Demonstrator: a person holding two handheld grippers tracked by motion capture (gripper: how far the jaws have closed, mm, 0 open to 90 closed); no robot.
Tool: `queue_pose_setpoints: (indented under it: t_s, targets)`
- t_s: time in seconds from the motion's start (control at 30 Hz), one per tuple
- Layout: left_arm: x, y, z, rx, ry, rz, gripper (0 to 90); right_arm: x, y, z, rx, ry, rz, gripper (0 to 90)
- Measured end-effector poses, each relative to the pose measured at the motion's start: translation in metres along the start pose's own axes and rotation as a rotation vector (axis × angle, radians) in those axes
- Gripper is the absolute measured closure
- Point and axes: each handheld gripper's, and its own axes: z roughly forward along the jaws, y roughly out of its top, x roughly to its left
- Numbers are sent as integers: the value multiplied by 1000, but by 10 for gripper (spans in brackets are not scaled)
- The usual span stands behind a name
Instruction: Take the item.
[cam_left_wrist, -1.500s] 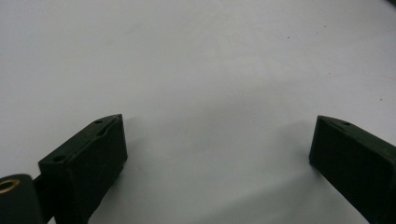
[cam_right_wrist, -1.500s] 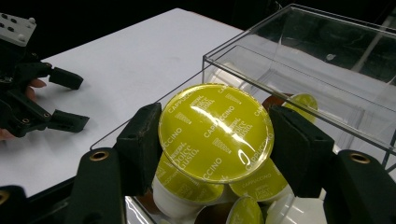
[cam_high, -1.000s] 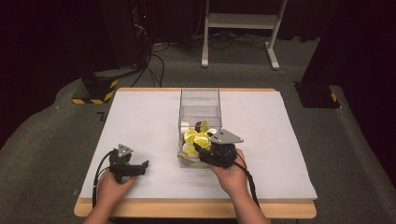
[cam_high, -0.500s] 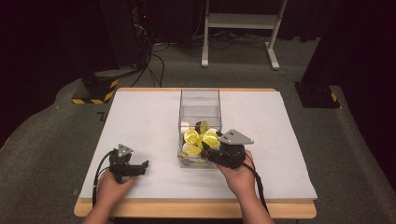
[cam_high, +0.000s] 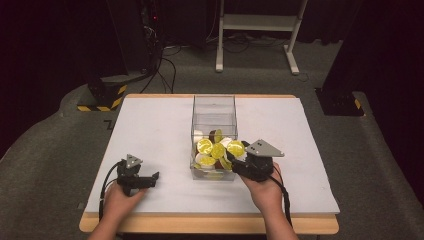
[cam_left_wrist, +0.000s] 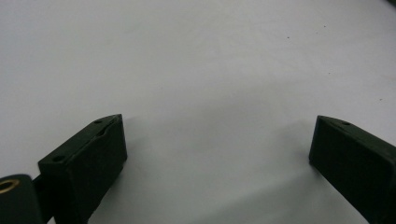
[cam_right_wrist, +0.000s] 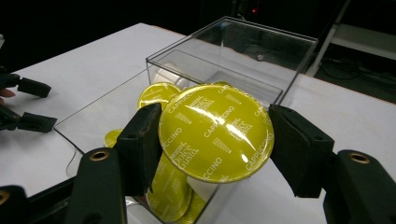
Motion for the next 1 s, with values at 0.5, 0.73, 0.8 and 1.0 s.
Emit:
queue_pose_setpoints:
  t_s: [0.5, 0.73, 0.8, 1.0]
  targets:
    - [0, 0, 0, -2, 0, -2, 44, -22, -8, -16, -4, -63, 34, 382]
    - [0, 0, 0, 2, 0, 3, 44, -34, -16, -23, 7, -97, 56, 382]
    - [0, 0, 0, 2, 0, 4, 44, -39, -19, -24, 15, -107, 65, 382]
    - [0, 0, 0, -1, 1, 3, 44, -48, -26, -25, 21, -128, 72, 382]
